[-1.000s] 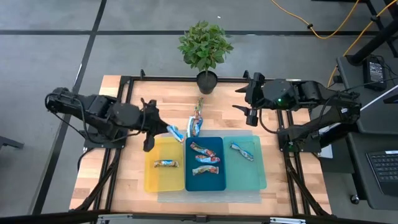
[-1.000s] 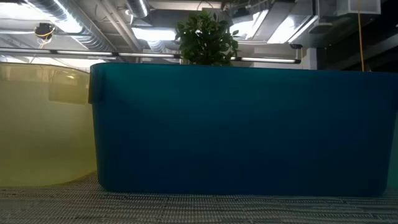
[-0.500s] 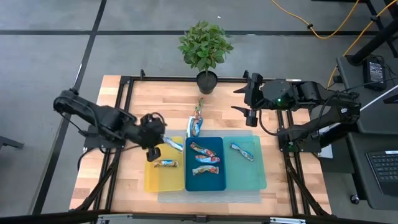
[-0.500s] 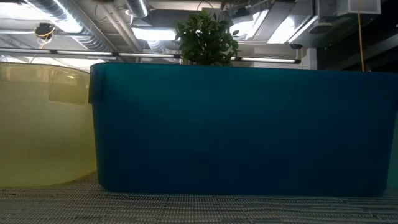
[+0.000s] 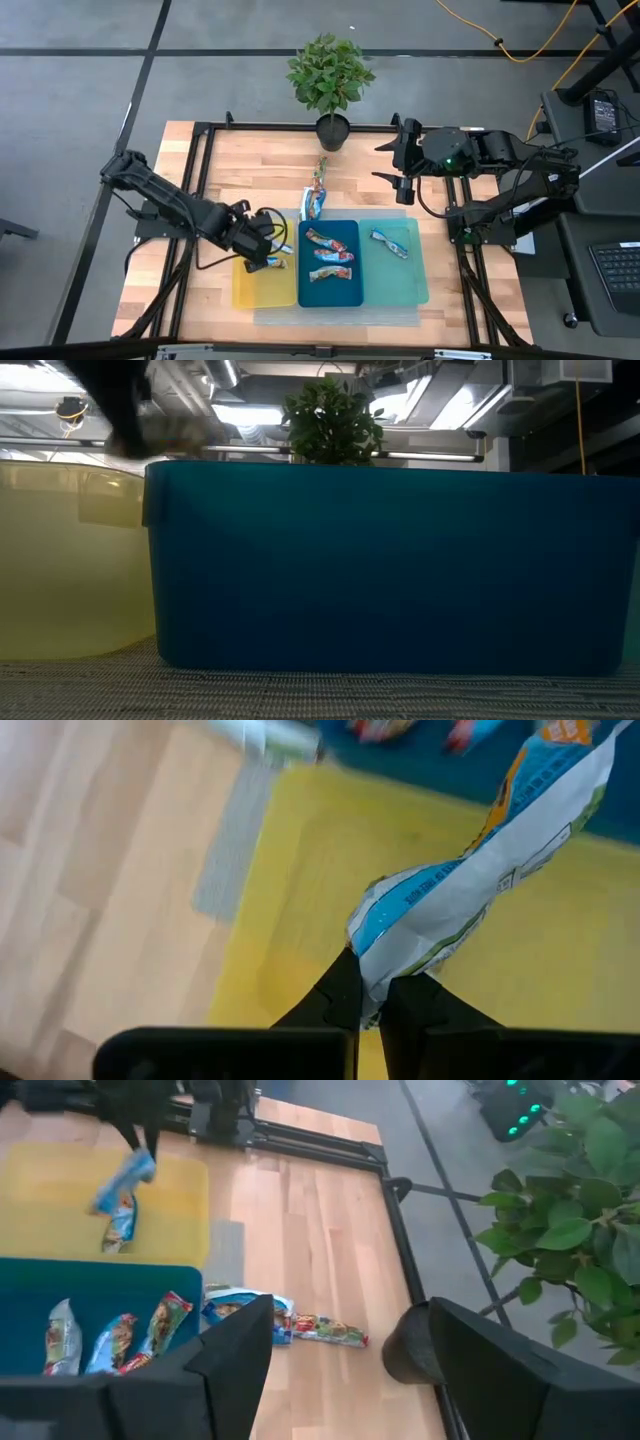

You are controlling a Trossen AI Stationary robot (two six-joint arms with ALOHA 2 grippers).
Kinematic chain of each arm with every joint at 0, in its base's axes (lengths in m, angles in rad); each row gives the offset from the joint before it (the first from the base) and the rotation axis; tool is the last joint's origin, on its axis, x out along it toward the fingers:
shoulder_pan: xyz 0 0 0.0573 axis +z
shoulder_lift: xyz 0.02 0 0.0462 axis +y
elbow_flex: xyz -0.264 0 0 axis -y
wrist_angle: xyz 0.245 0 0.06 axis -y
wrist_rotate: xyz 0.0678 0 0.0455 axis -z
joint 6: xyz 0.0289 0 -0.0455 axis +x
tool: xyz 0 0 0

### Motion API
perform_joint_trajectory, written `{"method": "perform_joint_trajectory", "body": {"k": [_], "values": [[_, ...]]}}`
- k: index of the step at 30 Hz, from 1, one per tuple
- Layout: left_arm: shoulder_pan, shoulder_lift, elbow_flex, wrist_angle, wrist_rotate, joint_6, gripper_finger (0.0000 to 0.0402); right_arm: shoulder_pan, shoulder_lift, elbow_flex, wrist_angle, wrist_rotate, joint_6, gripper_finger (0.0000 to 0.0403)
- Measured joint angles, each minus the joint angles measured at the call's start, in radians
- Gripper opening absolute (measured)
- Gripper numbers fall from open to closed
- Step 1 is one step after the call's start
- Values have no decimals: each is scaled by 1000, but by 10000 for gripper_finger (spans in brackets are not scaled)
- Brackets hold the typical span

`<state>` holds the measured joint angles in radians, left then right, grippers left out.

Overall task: Pick and place Granola Bars by type
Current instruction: Put the yellow granola bar into the yellow bin

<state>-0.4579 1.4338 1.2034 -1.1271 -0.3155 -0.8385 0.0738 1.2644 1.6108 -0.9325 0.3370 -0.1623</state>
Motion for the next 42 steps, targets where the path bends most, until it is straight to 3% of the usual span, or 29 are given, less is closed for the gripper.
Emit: {"method": "perform_joint_trajectory", "body": {"k": [9, 19, 30, 37, 42], "values": [[-15, -9, -280, 250, 64, -129, 8, 0, 0, 0, -2, -45, -8, 266], [9, -9, -433, 435, 131, -176, 11, 0, 2, 0, -1, -45, -37, 266], [22, -9, -448, 452, 161, -156, 58, 0, 3, 0, -1, -44, -53, 266], [22, -9, -425, 441, 227, -42, 128, -5, 3, 0, 0, -44, -53, 266], [23, -20, -353, 342, 218, 21, 185, -42, 16, 0, 1, -46, -49, 266]]}}
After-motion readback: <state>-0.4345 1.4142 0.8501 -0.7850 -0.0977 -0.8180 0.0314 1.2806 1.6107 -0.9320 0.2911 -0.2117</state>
